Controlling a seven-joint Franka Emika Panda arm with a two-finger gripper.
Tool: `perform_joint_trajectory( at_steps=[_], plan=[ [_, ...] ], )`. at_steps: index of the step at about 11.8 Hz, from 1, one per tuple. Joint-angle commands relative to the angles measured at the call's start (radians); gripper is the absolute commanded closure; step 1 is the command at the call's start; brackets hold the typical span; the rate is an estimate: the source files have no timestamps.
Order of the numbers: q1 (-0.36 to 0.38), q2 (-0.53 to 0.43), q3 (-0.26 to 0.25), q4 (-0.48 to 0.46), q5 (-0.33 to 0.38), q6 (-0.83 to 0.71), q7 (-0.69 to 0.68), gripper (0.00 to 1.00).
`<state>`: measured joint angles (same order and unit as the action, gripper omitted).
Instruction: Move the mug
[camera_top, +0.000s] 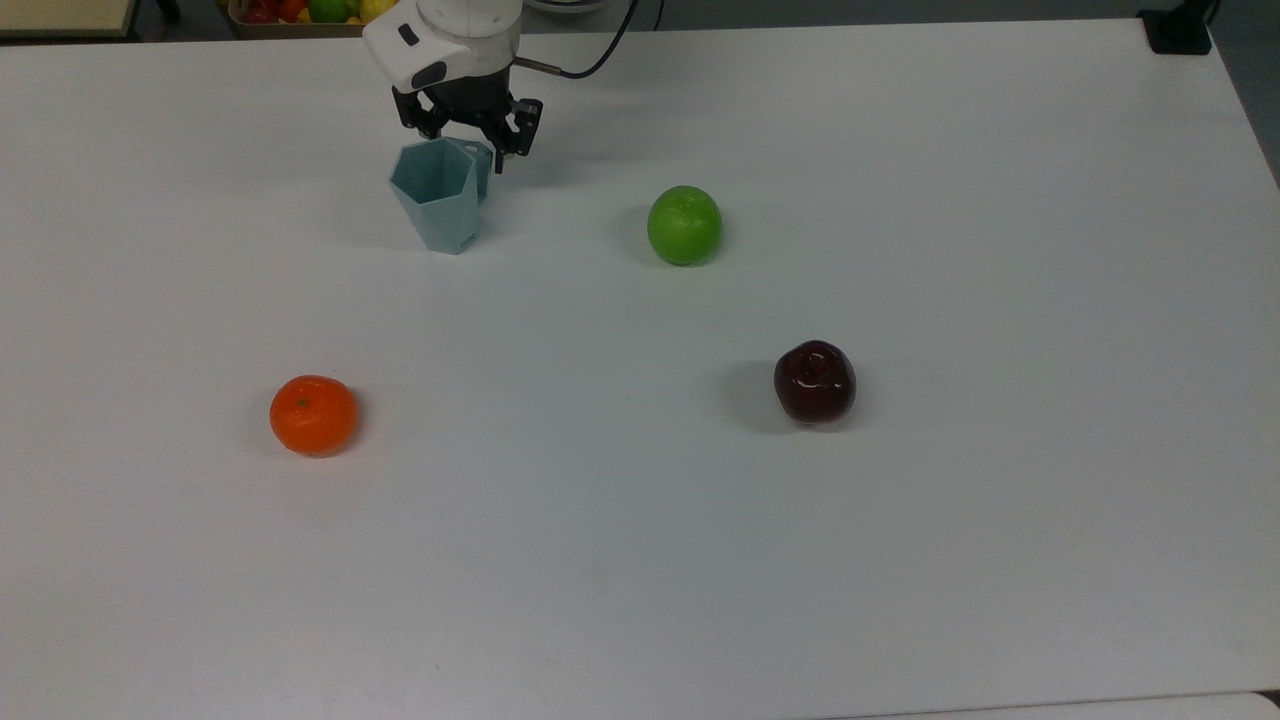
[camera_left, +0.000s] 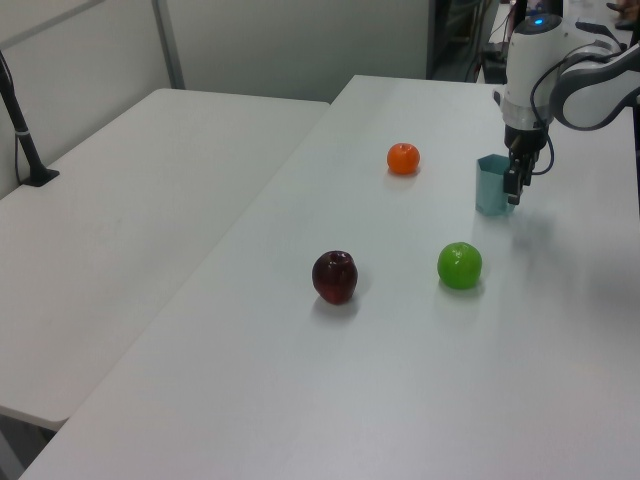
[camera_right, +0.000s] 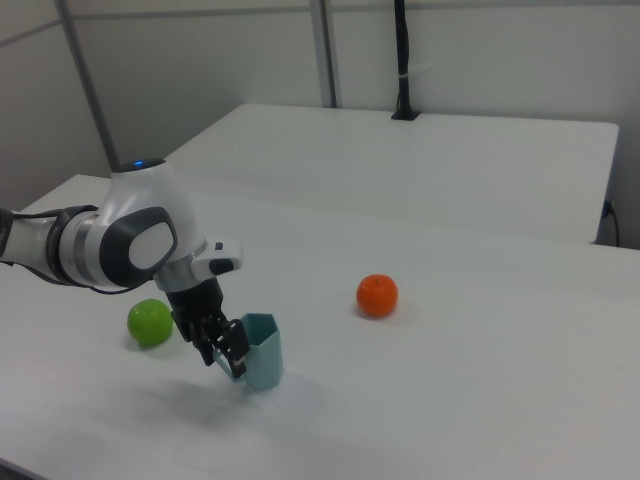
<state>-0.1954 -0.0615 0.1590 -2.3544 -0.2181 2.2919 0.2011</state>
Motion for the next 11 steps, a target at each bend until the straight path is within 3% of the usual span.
perform_joint_trajectory(
  at_steps=[1,5,6,8,11],
  plan=[
    [-0.015,-0.018,0.013,-0.013,0.026,-0.017,-0.037,0.0],
    [-0.016,-0.05,0.007,0.024,0.039,-0.107,-0.066,0.0],
    [-0.013,-0.066,0.005,0.058,0.089,-0.148,-0.087,0.0],
    [-0.007,-0.049,-0.001,0.186,0.147,-0.265,-0.109,0.0],
    [0.048,0.064,-0.12,0.54,0.238,-0.51,-0.12,0.0]
  ],
)
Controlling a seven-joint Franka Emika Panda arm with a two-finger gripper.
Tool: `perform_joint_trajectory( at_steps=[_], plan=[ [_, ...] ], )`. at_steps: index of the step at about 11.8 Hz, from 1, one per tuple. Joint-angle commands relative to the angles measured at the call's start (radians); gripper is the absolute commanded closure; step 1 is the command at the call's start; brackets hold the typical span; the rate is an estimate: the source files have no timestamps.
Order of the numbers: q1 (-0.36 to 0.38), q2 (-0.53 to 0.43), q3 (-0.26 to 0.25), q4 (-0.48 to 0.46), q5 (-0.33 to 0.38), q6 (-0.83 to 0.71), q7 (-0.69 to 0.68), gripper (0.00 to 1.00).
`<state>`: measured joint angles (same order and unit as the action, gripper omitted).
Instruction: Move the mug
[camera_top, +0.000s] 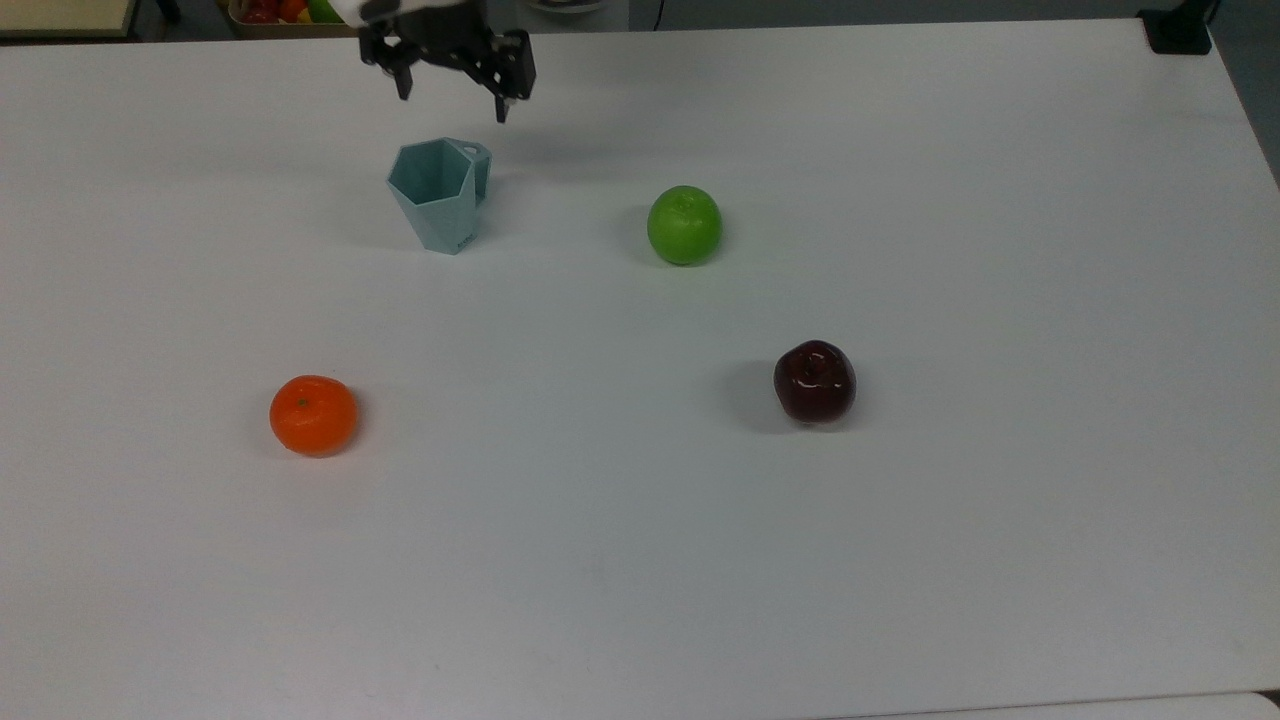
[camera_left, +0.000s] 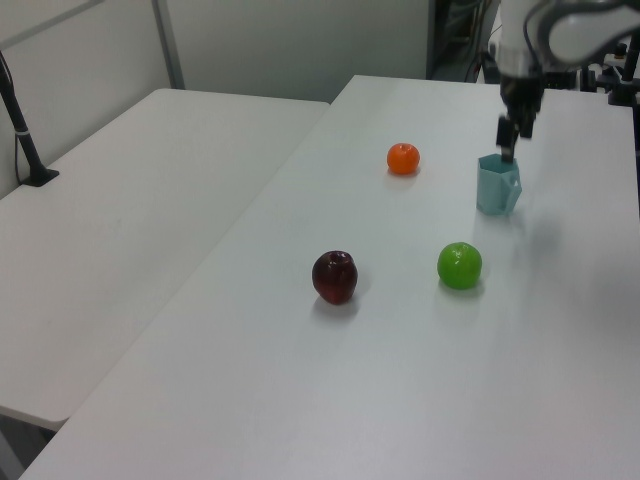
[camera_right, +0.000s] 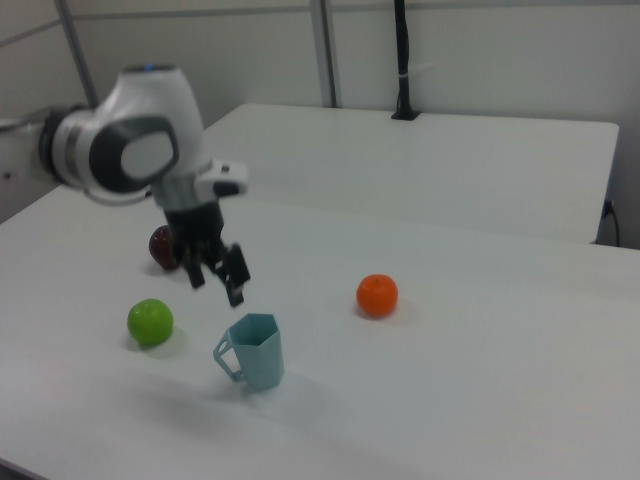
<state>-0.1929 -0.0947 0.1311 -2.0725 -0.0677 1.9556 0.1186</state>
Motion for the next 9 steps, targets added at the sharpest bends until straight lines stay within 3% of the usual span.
perform_joint_trajectory(
  at_steps=[1,5,9],
  plan=[
    [0.067,0.113,-0.134,0.323,0.101,-0.208,-0.037,0.0],
    [0.199,0.107,-0.298,0.384,0.089,-0.216,-0.123,0.0],
    [0.208,0.102,-0.334,0.413,0.089,-0.268,-0.189,0.0]
  ],
)
